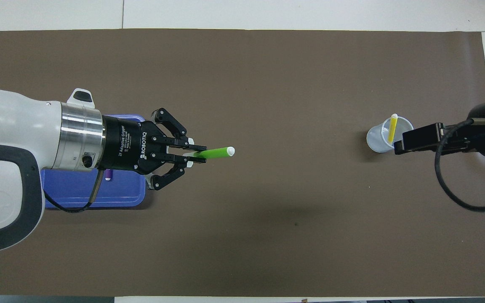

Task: Transfer and insert pens with both arms
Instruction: 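Carry the green pen forward while the right gripper approaches it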

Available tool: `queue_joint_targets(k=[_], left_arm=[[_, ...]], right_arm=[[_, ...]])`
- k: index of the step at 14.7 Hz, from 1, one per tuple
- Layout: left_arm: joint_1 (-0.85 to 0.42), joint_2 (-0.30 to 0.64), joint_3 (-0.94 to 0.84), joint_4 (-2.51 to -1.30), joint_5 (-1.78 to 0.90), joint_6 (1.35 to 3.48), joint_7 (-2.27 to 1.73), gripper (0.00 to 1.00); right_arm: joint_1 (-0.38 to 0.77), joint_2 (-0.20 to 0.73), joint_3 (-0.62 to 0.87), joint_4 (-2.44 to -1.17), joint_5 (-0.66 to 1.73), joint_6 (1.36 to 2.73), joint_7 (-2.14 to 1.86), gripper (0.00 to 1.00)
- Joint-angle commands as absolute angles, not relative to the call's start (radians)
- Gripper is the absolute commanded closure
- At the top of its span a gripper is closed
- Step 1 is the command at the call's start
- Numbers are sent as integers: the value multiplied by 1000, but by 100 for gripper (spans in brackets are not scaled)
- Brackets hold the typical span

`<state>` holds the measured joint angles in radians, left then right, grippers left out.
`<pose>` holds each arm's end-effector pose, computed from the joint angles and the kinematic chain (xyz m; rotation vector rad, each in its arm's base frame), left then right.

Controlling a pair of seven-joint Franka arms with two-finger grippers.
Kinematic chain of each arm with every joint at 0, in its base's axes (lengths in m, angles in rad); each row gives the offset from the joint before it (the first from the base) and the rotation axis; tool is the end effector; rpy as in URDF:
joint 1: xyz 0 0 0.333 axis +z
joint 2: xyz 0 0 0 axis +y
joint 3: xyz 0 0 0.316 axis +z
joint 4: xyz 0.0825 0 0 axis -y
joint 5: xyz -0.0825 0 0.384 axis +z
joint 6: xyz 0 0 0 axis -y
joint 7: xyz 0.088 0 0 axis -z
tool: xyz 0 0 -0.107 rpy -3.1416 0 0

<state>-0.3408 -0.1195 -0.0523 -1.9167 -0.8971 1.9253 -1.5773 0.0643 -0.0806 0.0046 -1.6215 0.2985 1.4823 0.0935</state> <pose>0.4810 -0.2600 0.5810 1.8208 1.6268 -0.8376 0.5160 0.0694 0.6416 -2.8473 0.0097 0.1178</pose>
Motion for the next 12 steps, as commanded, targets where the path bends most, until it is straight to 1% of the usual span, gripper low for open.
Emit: queue_joint_targets(k=[1,4,6,9,12], left_arm=[[-414,-167,-43,-1991,-931,2037,-1586,100],[-451,-198,-43,-2054,-1003,2115,-1546,100],[-451,-221,-43,-2095,-1067,2143,-1506,100],[-454,-248,-43,-2147,-1117,2184,-1506,100],[-477,-261,-43,-2171,-1131,2216,-1508,100]], right_arm=[[63,-92,25,-1623,452,1470,158,0],[63,-91,57,-1623,567,1486,199,0],[64,-91,104,-1626,604,1535,236,0],[64,-89,208,-1655,604,1639,325,1],[67,-66,273,-1672,604,1756,366,1]])
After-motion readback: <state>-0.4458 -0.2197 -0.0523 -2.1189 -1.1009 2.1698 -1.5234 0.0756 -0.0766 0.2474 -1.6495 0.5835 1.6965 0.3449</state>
